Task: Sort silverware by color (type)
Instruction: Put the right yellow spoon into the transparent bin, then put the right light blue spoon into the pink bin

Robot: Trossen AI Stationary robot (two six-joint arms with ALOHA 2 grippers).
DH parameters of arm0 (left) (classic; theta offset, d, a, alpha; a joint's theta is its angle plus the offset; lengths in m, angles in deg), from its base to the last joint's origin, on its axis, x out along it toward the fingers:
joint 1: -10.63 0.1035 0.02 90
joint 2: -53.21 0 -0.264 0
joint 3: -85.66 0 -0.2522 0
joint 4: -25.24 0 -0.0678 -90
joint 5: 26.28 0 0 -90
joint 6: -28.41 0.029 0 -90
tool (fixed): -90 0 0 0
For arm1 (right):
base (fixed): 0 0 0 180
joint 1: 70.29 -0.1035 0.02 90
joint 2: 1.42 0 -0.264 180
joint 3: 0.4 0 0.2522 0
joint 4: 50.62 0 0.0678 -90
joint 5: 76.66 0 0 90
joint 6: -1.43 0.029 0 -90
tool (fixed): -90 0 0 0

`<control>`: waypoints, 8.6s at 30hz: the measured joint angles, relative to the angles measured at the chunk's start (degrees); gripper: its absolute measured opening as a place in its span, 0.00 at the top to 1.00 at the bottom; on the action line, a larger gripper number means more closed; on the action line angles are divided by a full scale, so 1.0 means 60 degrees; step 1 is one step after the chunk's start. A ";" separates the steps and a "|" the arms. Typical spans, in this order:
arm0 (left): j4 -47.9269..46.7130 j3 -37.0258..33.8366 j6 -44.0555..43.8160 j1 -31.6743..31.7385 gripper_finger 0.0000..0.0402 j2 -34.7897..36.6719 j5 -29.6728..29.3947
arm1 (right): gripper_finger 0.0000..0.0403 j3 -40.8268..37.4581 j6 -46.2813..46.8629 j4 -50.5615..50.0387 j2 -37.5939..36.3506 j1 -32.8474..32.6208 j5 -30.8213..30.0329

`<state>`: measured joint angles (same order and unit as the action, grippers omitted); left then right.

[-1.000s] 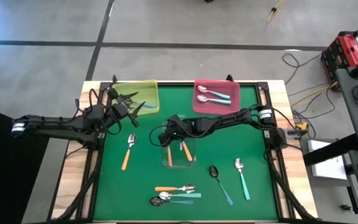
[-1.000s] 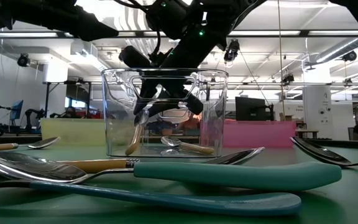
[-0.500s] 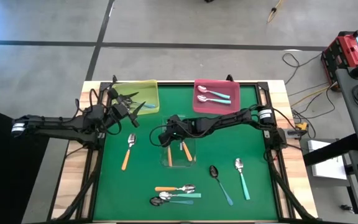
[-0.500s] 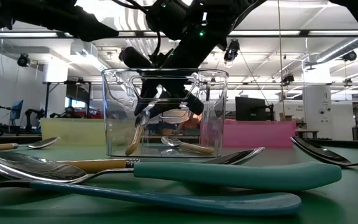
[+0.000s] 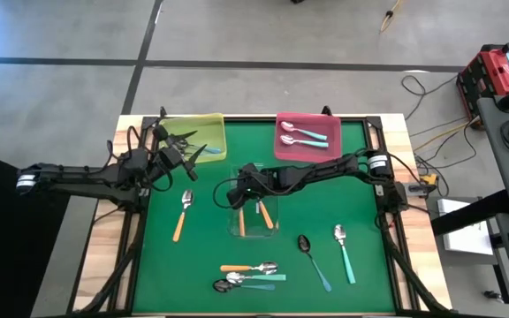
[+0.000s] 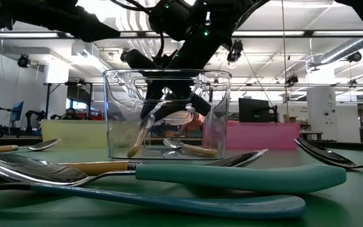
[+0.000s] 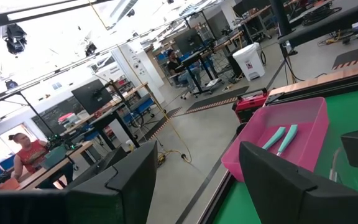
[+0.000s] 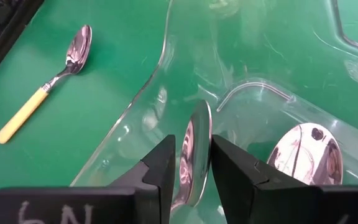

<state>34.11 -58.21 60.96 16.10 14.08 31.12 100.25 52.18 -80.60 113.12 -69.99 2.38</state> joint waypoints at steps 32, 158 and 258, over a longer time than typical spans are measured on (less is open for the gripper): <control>0.0071 0.0107 -0.0118 0.0000 0.48 0.0004 0.0004 | 0.78 0.2306 -0.4030 -0.3930 -0.0484 0.0146 0.1073; -0.1667 0.3304 -0.3013 -0.2067 0.48 -0.3785 0.0036 | 0.47 -0.7547 0.8814 -0.4070 -0.5927 -0.6094 0.2812; -0.2792 0.2000 -0.3439 -0.2318 0.48 -0.0201 -0.0007 | 0.96 0.5229 -0.8299 -1.0343 -0.0640 0.2140 0.0816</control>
<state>17.36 -46.21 40.33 2.19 12.87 31.08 131.63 2.39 -142.65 109.28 -57.15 7.27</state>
